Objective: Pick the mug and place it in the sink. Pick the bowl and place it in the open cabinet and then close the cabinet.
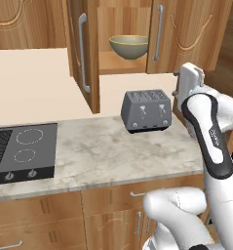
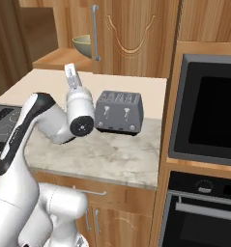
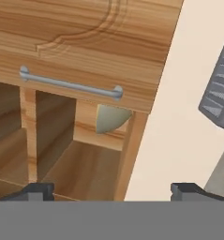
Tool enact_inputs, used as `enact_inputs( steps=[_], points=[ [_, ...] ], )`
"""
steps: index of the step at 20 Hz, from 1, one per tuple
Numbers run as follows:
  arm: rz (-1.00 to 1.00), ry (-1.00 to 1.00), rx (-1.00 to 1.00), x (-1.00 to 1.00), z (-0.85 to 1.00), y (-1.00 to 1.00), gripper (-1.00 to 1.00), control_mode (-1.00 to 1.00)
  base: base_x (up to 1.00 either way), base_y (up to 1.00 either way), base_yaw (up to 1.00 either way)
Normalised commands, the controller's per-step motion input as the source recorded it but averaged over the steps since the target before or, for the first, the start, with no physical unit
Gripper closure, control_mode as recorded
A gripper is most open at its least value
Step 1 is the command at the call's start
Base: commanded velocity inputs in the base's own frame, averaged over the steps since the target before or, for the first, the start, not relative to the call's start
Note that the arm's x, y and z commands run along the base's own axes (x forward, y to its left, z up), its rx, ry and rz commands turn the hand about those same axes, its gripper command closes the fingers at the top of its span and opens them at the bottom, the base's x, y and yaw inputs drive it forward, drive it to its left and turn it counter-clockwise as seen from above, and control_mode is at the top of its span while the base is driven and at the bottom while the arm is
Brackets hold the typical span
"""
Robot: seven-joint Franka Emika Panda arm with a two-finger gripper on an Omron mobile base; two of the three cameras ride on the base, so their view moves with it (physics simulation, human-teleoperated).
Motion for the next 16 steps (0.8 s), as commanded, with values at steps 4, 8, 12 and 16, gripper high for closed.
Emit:
enact_inputs(
  steps=[4,8,12,16],
  points=[
    [-0.26,-0.01,-0.02,-1.0,0.02,0.27,-1.0,-1.0,0.0,0.0,0.0],
    [-0.31,0.01,0.0,-1.0,0.03,0.28,-1.0,-1.0,0.0,0.0,0.0],
    [-0.33,-0.03,0.0,-1.0,0.02,0.51,-1.0,-1.0,0.0,0.0,0.0],
    [-0.24,-0.03,0.0,-0.83,0.26,0.54,-1.0,-1.0,0.0,0.0,0.0]
  ],
)
